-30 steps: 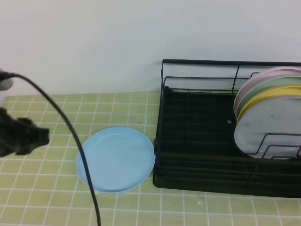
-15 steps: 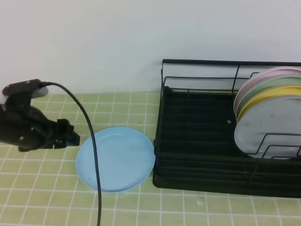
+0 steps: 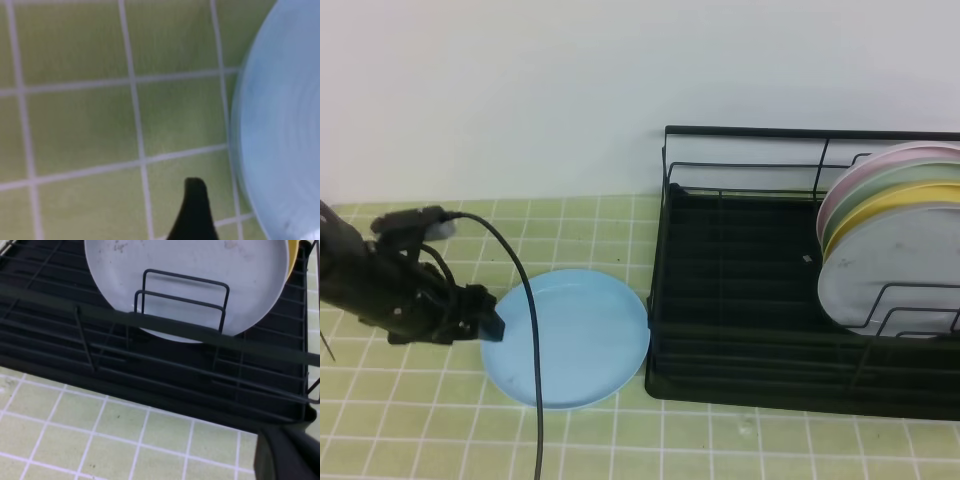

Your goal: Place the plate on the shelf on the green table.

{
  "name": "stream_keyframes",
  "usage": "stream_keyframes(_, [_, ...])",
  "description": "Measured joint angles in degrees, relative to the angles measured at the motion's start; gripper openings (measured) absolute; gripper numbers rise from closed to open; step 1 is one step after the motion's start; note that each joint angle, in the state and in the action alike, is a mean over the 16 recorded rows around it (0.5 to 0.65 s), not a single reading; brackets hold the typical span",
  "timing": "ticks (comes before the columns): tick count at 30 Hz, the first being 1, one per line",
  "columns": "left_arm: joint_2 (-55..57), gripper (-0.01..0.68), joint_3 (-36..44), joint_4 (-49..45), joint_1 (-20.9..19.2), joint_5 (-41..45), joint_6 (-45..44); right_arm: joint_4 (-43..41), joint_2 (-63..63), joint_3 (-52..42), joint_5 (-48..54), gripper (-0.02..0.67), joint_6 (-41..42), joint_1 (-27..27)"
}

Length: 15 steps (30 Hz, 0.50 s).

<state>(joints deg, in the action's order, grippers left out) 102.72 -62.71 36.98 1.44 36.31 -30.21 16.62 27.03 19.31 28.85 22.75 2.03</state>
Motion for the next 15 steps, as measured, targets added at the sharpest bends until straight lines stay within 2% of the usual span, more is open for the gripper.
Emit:
stream_keyframes(10, [4.64, 0.505, -0.04, 5.54, 0.00, 2.63, -2.73, 0.22, 0.00, 0.00, -0.51, 0.001, 0.00, 0.00])
stream_keyframes(15, [5.23, 0.463, -0.04, 6.69, 0.00, 3.01, -3.30, 0.24, 0.00, 0.19, -1.19, 0.001, 0.03, 0.00])
